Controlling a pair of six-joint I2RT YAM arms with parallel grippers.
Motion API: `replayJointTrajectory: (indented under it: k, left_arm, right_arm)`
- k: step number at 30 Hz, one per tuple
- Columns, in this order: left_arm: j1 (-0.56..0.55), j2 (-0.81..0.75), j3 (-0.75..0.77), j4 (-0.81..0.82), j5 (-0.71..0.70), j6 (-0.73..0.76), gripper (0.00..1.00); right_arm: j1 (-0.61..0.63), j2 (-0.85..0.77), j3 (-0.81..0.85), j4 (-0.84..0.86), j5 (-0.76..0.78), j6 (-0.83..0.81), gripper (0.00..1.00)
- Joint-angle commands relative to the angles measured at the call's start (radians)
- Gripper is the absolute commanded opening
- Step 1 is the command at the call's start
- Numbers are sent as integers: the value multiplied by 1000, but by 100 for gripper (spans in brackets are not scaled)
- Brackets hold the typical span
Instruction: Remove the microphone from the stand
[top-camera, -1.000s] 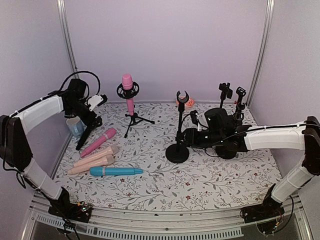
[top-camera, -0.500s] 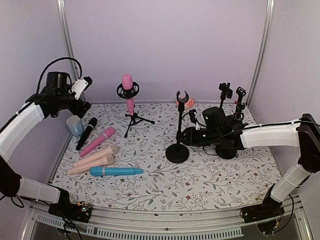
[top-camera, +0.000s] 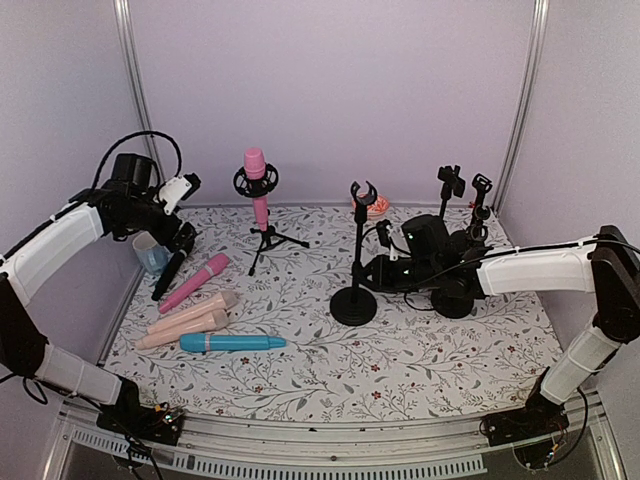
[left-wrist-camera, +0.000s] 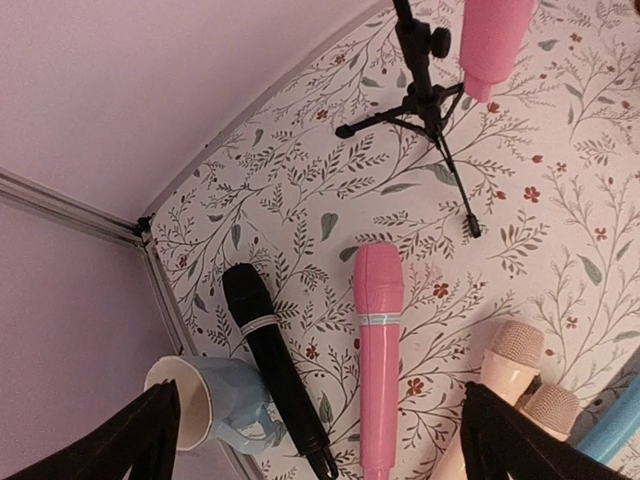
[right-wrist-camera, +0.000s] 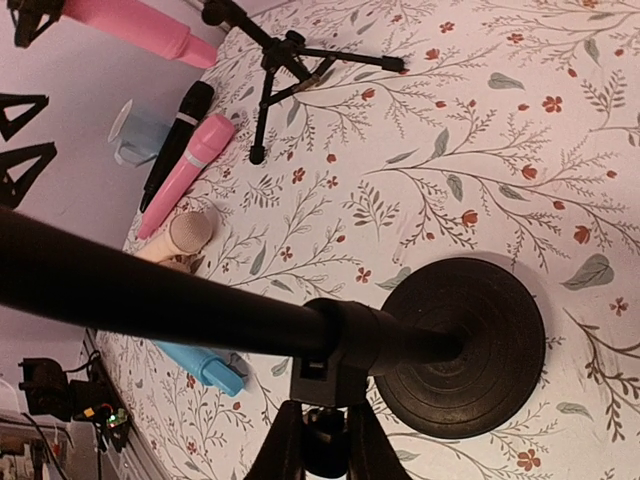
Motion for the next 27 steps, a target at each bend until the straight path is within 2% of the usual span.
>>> replayJointTrajectory:
  k: [1, 2, 13, 27]
  left_arm:
    - [-28, -5, -18, -15, 30, -4, 99]
    - [-32, -3, -23, -16, 31, -4, 99]
    - [-77, 2, -55, -19, 8, 2, 99]
    - [-84, 27, -74, -24, 2, 5, 98]
  right_arm:
    - [-3, 4, 29, -25, 62, -45, 3]
    - [-3, 5, 30, -34, 71, -54, 0]
    - [15, -13, 19, -122, 220, -203, 0]
    - [140, 54, 57, -204, 526, -465, 0]
